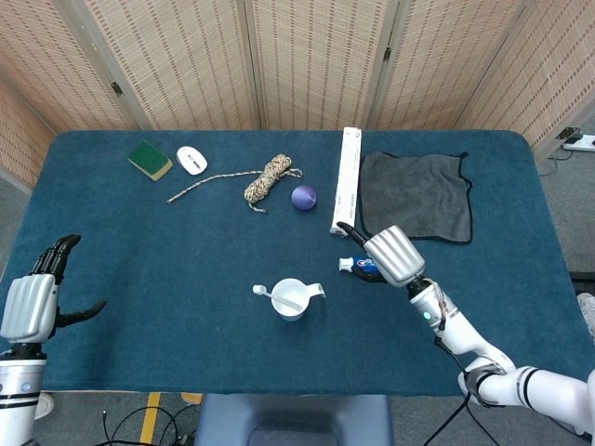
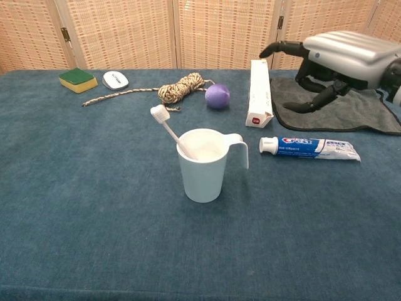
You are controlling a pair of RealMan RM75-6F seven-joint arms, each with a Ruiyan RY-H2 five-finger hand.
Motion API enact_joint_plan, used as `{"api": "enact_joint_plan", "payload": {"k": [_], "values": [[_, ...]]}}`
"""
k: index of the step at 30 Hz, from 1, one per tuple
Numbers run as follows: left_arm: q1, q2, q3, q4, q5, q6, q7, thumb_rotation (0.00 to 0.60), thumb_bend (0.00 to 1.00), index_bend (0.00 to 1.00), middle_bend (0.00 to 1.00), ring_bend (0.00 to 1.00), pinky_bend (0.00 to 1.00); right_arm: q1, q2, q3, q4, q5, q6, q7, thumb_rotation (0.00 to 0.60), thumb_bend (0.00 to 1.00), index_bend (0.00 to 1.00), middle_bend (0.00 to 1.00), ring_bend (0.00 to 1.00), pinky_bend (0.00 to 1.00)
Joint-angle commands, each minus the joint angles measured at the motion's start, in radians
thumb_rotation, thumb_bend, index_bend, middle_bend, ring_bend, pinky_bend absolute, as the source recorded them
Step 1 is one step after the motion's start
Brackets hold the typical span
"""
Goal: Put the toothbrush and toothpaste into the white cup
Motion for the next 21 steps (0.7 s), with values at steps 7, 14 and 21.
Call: {"api": "enact_joint_plan", "payload": {"k": [7,14,21], "values": [[0.000,0.008,-0.003,-0.012,0.000,0.003,0.010,0.600,0.12,0.12,0.15,0.19,0.44,-0.003,-0.051,-0.029,0.150,0.060,-0.136,-0.016,0.600,0.13,0.18,0.91,1.00,0.98],[0.005,0.008,0.001,-0.014,-0.002,0.005,0.014,0.600,0.12,0.12,0.15,0.19,0.44,0.029,-0.076,-0.023,0.189,0.108,-0.251,-0.051,0.600,0.09,0.22,0.97,1.00,0.98],[0.007,0.012,0.002,-0.016,0.001,0.007,0.014,0.600,0.12,0.12,0.15,0.19,0.44,0.056,-0.108,-0.005,0.199,0.155,-0.311,-0.133,0.600,0.10,0.23,0.96,1.00,0.98]]}}
